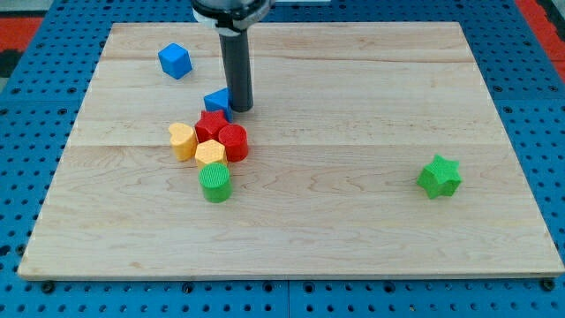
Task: Move the triangle above the red star
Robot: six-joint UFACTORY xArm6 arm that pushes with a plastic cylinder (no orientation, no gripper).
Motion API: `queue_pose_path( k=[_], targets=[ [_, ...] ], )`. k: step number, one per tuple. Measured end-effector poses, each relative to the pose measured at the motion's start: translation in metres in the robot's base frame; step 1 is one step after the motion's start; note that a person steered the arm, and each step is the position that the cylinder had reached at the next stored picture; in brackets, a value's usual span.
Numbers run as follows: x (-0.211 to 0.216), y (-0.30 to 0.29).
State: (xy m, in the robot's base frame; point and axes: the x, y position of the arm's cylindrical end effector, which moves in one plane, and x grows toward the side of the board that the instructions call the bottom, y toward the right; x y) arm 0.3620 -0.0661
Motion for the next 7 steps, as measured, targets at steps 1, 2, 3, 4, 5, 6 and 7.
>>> queue_pose_path(
  k=[1,2,3,4,5,6,7],
  targets=[
    [0.004,-0.016],
    [0.046,0.008],
    [0.043,-0.028],
    [-0.002,-0.029],
    [-0.027,-0.029],
    [0.018,-0.015],
    [-0.022,-0.038]
  ],
)
